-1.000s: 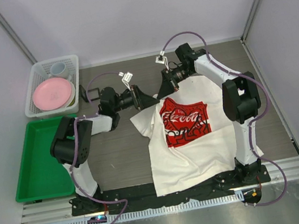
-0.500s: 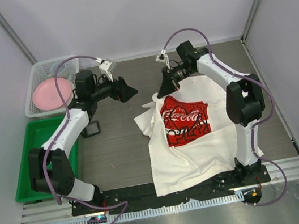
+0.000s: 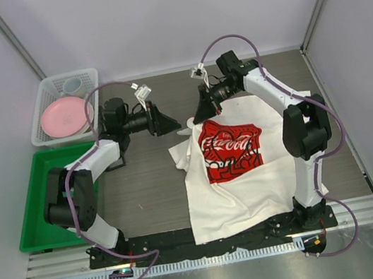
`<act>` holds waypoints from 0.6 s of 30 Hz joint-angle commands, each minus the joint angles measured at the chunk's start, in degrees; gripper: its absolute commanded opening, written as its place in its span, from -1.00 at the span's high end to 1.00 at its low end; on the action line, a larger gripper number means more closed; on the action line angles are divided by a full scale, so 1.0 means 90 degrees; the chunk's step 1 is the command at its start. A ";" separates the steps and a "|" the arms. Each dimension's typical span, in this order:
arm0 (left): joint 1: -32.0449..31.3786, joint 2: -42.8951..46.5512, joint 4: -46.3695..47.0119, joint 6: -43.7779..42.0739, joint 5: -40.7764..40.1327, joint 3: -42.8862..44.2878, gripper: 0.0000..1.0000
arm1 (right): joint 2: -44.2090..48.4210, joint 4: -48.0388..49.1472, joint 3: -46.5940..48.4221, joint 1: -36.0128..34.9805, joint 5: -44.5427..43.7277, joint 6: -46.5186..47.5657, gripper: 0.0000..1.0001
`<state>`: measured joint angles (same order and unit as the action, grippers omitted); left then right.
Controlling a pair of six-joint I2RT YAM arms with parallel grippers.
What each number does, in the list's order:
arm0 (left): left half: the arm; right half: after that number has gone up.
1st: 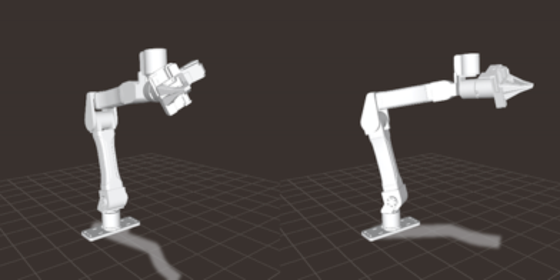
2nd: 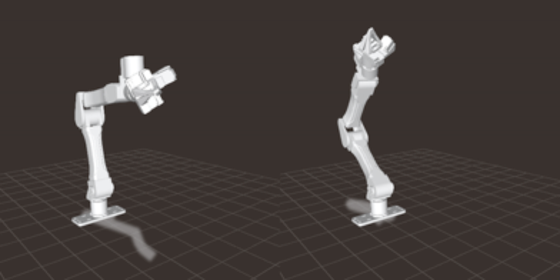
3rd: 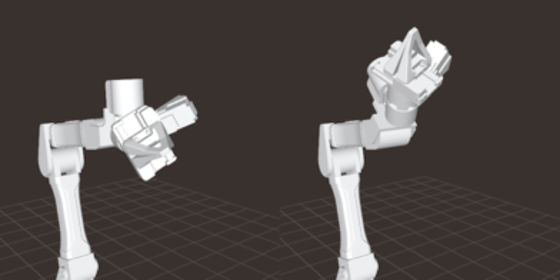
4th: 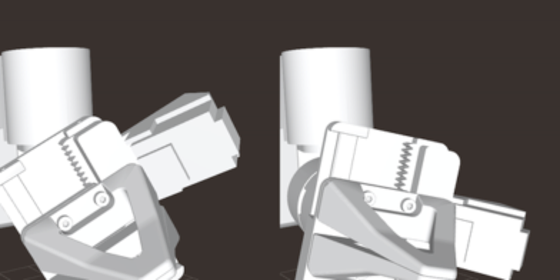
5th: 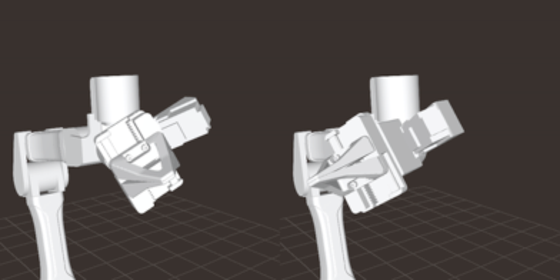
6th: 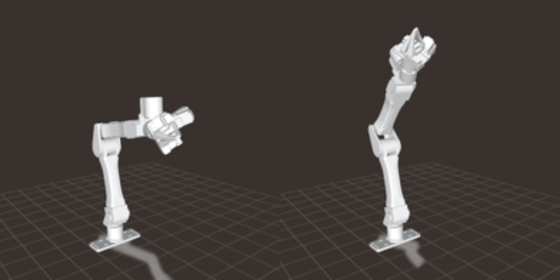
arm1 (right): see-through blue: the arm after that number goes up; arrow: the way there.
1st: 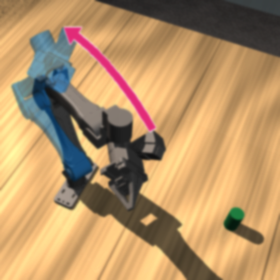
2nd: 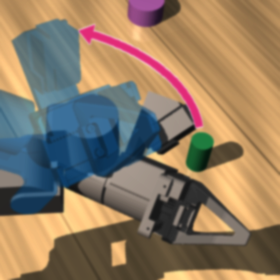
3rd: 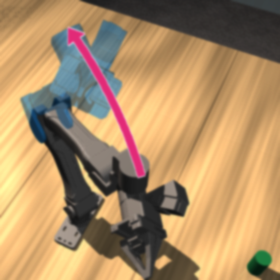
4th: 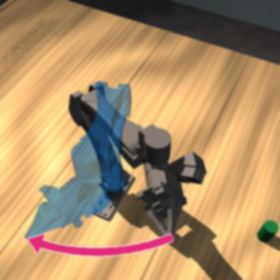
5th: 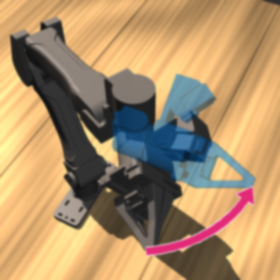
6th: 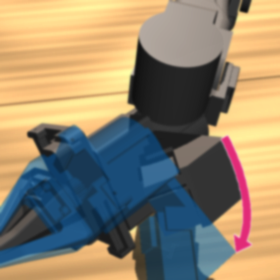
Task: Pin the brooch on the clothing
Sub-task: Pass from the right arm to the left
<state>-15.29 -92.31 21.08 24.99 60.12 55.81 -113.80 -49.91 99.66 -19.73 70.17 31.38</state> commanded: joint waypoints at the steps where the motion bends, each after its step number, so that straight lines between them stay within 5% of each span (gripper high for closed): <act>1: -0.0195 -0.0084 0.1377 0.0533 0.0234 -0.0010 0.10 | 0.0545 0.0009 0.0060 -0.0084 0.0377 0.0078 0.99; 18: -0.0528 -0.0524 0.2052 0.0875 0.0195 -0.0059 0.39 | 0.0564 -0.0128 0.0040 -0.0123 0.0426 0.0225 0.98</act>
<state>-20.18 -96.51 36.25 32.75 61.10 55.13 -112.36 -50.76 99.39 -20.51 70.83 32.25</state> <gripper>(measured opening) 0.327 0.038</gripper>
